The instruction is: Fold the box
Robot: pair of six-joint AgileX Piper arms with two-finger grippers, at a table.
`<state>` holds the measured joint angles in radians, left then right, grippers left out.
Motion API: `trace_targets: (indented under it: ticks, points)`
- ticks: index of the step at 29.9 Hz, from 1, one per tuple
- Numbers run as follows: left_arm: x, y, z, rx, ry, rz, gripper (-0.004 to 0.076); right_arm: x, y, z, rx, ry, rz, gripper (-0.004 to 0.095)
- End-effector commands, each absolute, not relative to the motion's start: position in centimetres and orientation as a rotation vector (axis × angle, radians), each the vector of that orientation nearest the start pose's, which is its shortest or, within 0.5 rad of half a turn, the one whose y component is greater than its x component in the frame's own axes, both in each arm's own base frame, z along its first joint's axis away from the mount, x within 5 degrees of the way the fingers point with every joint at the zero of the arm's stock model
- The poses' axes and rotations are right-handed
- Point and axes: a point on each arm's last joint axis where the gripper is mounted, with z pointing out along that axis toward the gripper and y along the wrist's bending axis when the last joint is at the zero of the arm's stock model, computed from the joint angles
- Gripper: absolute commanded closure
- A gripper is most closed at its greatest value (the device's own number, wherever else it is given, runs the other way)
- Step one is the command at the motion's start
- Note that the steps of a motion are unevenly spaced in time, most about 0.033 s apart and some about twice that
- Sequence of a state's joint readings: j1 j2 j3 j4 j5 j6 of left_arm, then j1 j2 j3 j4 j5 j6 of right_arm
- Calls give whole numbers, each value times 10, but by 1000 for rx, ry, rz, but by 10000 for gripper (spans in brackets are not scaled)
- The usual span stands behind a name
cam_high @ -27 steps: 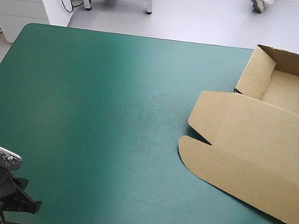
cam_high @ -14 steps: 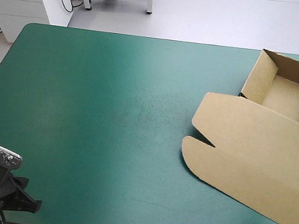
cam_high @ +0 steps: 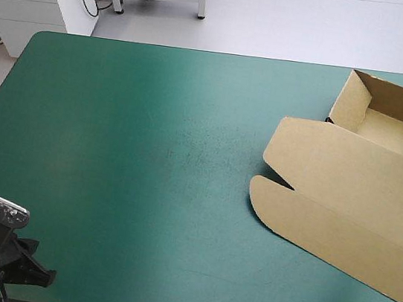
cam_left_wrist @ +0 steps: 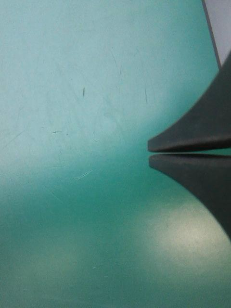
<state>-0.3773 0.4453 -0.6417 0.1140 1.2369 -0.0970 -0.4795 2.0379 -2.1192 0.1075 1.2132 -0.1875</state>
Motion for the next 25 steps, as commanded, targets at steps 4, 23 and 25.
trace_targets:
  ticks: [4, 23, 25]
  points:
    - [53, -10, 306, 340, 2425, -54, 731, 389, -170, 398, 313, 2416, 136, 924]
    - [53, -11, 306, 334, 2425, -67, 731, 381, -8, 419, -244, 2463, 139, 924]
    - [53, -11, 306, 334, 2426, -73, 731, 368, -2, 415, -285, 2485, 150, 924]
